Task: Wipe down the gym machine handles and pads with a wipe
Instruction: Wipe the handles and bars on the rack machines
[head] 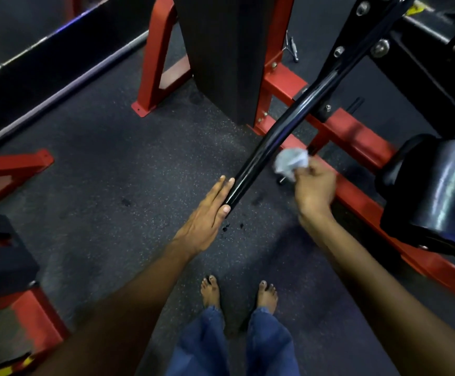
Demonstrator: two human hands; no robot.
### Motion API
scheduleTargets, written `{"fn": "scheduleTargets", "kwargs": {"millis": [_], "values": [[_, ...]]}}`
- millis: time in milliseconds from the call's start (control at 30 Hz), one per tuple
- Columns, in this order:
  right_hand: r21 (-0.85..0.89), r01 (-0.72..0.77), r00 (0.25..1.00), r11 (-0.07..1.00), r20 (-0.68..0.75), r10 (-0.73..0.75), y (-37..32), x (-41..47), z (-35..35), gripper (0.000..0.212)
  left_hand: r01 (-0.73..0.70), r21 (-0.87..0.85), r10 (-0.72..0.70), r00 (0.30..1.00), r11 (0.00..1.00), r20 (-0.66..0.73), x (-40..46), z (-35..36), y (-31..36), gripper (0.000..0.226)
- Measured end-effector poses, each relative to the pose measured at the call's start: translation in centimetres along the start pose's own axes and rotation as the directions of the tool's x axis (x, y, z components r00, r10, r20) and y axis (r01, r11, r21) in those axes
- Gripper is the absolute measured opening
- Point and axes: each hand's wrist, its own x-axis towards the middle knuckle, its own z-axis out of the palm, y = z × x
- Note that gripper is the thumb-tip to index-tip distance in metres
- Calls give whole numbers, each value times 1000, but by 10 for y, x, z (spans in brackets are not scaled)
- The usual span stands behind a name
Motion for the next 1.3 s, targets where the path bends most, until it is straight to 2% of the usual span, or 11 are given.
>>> {"fn": "scheduleTargets", "kwargs": {"millis": [67, 133, 200, 267, 433, 500, 667, 733, 933, 1133, 1300], "values": [[-97, 461, 880, 882, -83, -468, -12, 2, -7, 39, 8, 7, -8, 1000, 1000, -5, -1, -2, 3, 51], [-151, 862, 507, 484, 313, -804, -9, 9, -7, 40, 26, 17, -26, 1000, 1000, 4, -1, -3, 7, 51], [-132, 991, 71, -37, 727, -683, 2, 37, -13, 41, 46, 34, -47, 999, 998, 19, -1, -6, 11, 53], [-124, 956, -43, -267, 839, -542, -4, 77, -16, 45, 52, 67, -54, 998, 996, 21, -1, -8, 12, 54], [-437, 869, 467, 232, 569, -677, -54, 128, -25, 40, 58, 160, -54, 998, 985, -28, 8, -8, 19, 59], [-482, 827, 542, 289, 546, -639, -56, 127, -19, 42, 38, 155, -26, 997, 987, -78, 21, -9, 33, 63], [-201, 965, 85, -166, 844, -529, -49, 134, -34, 46, -45, 146, 70, 983, 988, -170, 88, -14, 87, 64], [-241, 960, 127, -146, 833, -538, -60, 158, -47, 45, -78, 149, 105, 978, 986, -178, 116, -12, 107, 66], [-341, 879, 475, 333, 575, -666, -89, 216, -69, 42, -73, 303, 139, 969, 950, -203, 156, 2, 125, 57], [-267, 959, 273, 96, 779, -564, -81, 224, -75, 46, -2, 449, 92, 979, 893, -181, 170, -3, 136, 55], [-304, 950, 293, 72, 788, -542, -112, 261, -93, 53, -38, 418, 104, 985, 908, -136, 225, -5, 169, 56]]}}
